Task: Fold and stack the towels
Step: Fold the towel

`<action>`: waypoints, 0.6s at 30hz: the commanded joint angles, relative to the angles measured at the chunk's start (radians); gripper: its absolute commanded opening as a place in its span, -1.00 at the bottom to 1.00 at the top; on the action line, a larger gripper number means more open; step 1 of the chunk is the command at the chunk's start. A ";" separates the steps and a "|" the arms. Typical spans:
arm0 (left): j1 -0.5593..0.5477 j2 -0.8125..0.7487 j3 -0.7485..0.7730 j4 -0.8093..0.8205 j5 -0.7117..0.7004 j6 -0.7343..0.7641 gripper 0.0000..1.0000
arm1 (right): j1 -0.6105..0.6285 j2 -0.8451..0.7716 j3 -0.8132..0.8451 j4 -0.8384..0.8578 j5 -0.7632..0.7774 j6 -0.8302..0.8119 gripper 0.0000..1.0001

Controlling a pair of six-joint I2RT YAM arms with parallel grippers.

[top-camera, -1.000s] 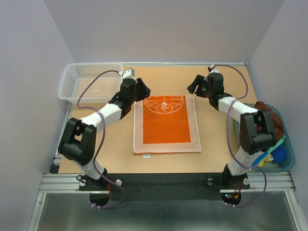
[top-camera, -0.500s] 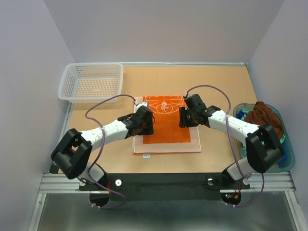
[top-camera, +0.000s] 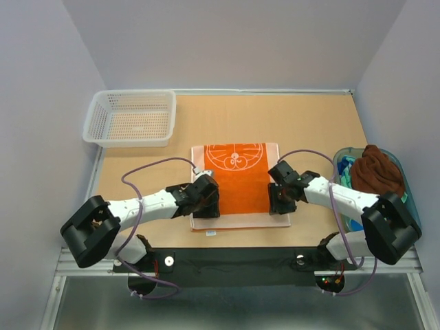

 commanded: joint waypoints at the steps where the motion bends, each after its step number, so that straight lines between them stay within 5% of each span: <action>1: -0.033 -0.084 -0.051 -0.115 0.059 -0.070 0.11 | 0.057 -0.054 -0.048 -0.144 -0.063 0.106 -0.07; 8: -0.018 -0.188 0.087 -0.244 -0.057 0.024 0.12 | 0.061 -0.106 0.145 -0.205 0.023 -0.010 0.03; 18: 0.347 0.052 0.395 -0.163 -0.156 0.431 0.13 | -0.295 0.233 0.609 -0.122 -0.050 -0.412 0.01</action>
